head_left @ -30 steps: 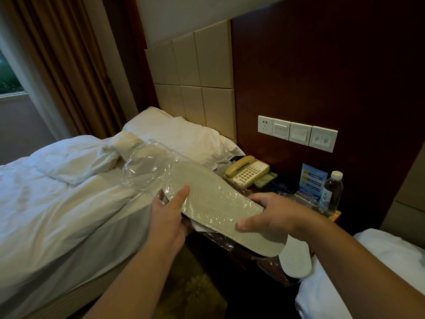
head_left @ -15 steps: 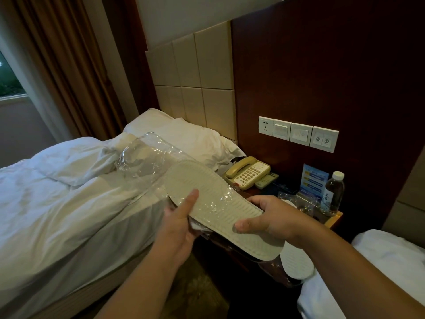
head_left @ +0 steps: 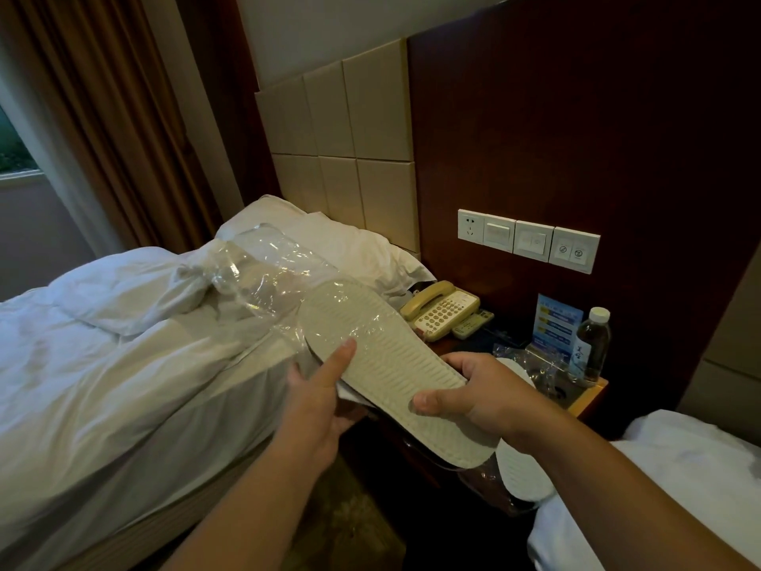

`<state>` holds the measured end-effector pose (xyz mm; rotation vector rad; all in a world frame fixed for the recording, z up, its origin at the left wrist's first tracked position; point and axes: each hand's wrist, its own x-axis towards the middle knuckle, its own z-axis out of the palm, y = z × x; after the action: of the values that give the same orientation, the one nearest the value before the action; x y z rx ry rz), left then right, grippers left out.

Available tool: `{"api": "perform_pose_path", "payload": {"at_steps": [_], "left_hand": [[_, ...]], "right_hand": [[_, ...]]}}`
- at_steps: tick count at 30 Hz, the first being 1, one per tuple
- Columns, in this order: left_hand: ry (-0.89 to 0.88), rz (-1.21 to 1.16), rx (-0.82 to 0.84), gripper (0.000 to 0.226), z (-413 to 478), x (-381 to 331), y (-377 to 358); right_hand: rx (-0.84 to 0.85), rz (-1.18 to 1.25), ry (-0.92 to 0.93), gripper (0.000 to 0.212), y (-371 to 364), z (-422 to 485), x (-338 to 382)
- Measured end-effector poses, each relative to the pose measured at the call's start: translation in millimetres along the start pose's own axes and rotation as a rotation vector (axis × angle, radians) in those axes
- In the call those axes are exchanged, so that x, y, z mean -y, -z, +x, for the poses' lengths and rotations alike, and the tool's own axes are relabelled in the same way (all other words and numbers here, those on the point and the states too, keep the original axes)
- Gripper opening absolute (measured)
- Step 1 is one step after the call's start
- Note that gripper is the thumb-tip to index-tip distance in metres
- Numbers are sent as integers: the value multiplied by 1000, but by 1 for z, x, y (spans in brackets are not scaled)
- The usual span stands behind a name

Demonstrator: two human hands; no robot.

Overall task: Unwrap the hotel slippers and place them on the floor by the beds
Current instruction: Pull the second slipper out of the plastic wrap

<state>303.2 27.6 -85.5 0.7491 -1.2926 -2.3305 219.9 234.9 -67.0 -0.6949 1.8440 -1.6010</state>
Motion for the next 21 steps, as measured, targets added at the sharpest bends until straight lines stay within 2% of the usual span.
{"api": "perform_pose_path", "payload": {"at_steps": [2,5,7,14,17,21], "left_hand": [[36,9,0,110,-1,13,-1],[24,11,-34,79,7,20,-1],[5,1,-48,69,17,19,3],[53,36,-80,92,53,15,14],[6,23,-109,80,76,21,18],[25,118,-142,70,109,41,16]], "right_hand": [[-3,1,-2,38,-3,3,-4],[27,-36,-38,38,-3,7,-10],[64,-47,-61,37,2,7,-15],[144,-196,-167,39,46,7,-24],[155,-203,-215,38,78,6,-32],[122,-29,-275,40,121,4,-52]]}}
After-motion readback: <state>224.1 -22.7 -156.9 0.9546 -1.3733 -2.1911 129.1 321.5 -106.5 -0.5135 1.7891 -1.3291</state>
